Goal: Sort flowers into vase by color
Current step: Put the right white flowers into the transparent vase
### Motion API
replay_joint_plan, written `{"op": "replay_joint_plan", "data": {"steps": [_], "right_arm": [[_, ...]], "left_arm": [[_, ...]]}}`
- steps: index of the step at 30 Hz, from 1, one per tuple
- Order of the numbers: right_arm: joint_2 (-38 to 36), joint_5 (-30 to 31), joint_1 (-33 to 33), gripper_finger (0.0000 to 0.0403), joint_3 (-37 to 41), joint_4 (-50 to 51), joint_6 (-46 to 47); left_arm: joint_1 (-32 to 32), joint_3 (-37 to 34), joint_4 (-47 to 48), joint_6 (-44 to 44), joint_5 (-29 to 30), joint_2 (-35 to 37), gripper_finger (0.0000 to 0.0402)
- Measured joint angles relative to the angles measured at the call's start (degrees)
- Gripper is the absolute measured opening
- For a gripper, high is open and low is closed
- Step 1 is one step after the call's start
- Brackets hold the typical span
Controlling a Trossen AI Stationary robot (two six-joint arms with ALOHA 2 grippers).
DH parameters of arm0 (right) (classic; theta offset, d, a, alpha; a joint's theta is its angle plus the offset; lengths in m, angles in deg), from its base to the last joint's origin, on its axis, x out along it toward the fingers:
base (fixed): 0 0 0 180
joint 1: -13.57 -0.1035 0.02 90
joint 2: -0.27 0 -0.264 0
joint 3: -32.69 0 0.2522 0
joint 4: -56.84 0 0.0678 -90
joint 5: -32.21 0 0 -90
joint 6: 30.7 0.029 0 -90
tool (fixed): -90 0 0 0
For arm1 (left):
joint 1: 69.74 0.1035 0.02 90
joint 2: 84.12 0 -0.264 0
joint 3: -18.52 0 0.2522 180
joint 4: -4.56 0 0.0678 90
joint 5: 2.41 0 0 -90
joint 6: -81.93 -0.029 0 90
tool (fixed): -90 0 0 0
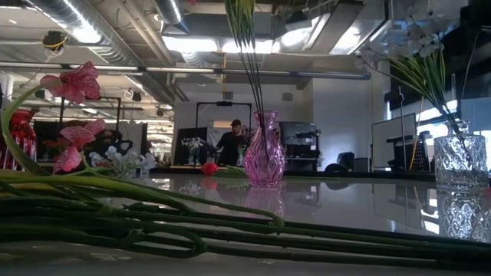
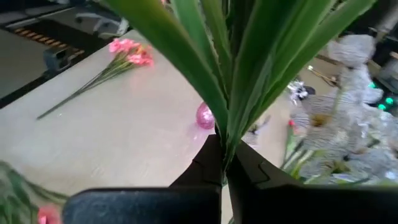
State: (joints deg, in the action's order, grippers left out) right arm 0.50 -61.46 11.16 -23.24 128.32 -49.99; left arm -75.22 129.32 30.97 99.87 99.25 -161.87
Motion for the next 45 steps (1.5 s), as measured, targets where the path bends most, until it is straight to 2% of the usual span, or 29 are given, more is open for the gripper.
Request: {"op": "replay_joint_plan", "data": {"steps": [3,7,11,16,19,25,29,33,36,45], "right_arm": [[0.0,-0.9,-0.6,0.0001,0.0,1.2,-0.2],[0.0,2.6,-0.5,0.0001,-0.4,3.3,6.3],[0.0,3.0,0.8,0.0001,-2.5,2.0,19.1],[0.0,2.0,6.1,0.0001,-4.2,3.6,32.6],[0.0,0.9,11.6,0.0001,-4.0,4.4,31.8],[0.0,0.6,22.9,0.0005,-2.4,3.7,22.2],[0.0,0.7,28.9,0.0007,-0.9,3.4,22.4],[0.0,-1.4,29.5,0.0008,1.2,2.4,27.6],[0.0,-1.9,29.4,0.0008,2.8,1.8,28.2],[0.0,-0.2,29.4,0.0009,-1.7,-2.2,29.7]], "left_arm": [[0.0,0.0,0.0,0.9,0.8,0.0,0.0106],[0.0,0.0,0.0,1.0,1.3,0.0,0.0106],[0.0,0.0,0.1,1.0,1.2,0.0,0.0106],[0.0,0.0,0.4,1.0,1.2,0.0,0.0106],[0.0,0.0,1.2,0.9,1.2,0.0,0.0106],[0.0,0.0,1.8,-1.9,1.1,0.0,0.0106],[0.0,0.0,1.9,-2.0,1.1,0.0,0.0106],[0.0,0.0,1.8,-2.0,0.7,0.0,0.0106],[0.0,0.0,1.9,-1.6,0.4,0.0,0.0106],[-0.4,0.0,1.8,-1.5,0.4,0.0,0.0106]]}}
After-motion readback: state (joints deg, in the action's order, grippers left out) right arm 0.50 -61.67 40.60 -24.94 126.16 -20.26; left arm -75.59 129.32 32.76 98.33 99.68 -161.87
